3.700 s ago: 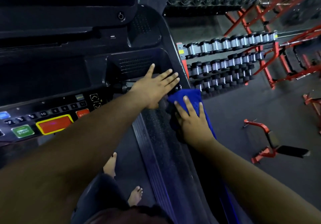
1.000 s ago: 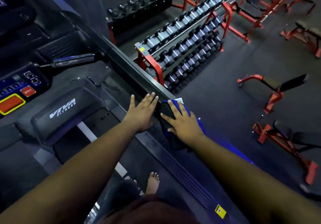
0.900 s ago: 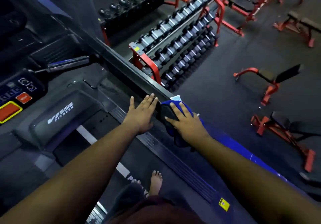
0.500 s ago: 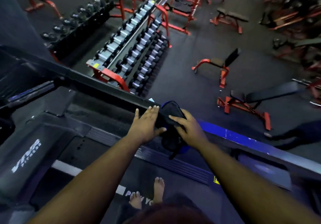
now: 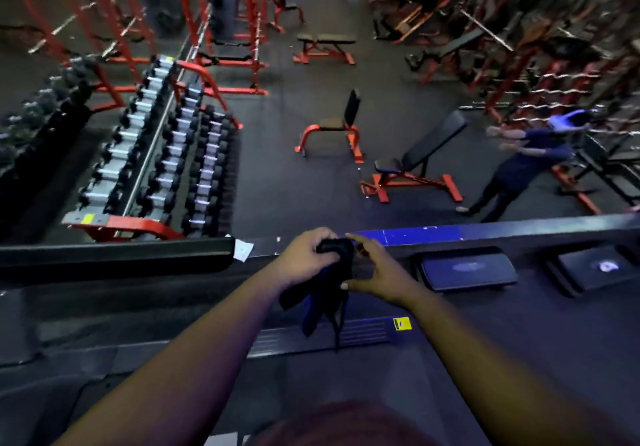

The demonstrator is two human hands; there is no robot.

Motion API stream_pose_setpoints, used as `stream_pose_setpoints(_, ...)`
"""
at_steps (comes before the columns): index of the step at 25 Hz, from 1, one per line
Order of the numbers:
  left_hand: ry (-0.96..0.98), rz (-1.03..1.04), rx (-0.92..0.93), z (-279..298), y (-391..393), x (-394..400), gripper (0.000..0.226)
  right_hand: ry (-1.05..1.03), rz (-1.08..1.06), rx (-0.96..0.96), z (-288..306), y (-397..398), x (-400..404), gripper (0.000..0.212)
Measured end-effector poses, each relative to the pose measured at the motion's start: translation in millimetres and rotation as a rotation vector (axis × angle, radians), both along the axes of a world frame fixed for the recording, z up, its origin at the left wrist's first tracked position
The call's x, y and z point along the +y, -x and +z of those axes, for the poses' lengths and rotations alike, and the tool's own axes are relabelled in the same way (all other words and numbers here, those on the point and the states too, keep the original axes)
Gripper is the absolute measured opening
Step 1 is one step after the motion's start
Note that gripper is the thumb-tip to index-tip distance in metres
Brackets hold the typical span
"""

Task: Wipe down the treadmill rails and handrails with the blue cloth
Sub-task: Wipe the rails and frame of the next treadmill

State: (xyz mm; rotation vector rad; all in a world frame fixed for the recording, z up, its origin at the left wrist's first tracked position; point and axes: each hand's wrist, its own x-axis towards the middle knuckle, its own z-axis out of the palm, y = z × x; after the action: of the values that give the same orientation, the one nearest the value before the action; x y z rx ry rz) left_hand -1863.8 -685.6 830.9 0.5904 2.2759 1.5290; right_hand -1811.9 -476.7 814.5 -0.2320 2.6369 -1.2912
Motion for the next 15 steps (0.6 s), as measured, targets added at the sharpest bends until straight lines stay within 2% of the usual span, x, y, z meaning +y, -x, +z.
stream_pose_setpoints(2,0.061,-0.111,-0.025,7,-3,44,0.022,-0.044,0.0,0.076,-3,-8,29,0.068)
stream_pose_setpoints(4,0.087,-0.183,-0.126,12,-6,91,0.023,-0.064,-0.071,0.12,-5,-19,73,0.047)
stream_pose_setpoints(6,0.101,-0.241,-0.178,19,-7,130,0.025,-0.055,-0.139,0.129,-5,-29,119,0.039)
stream_pose_setpoints(8,0.075,-0.248,-0.182,23,-7,168,0.018,-0.073,-0.161,0.096,-4,-39,160,0.04)
stream_pose_setpoints(10,-0.024,-0.157,-0.184,30,-8,204,0.018,-0.152,-0.184,0.029,-5,-47,199,0.043)
stream_pose_setpoints(13,-0.203,0.004,-0.23,31,-4,237,0.012,-0.366,-0.209,-0.044,-9,-47,247,0.059)
stream_pose_setpoints(15,-0.216,0.017,-0.254,29,3,255,0.011,-0.367,-0.23,-0.029,-8,-30,271,0.067)
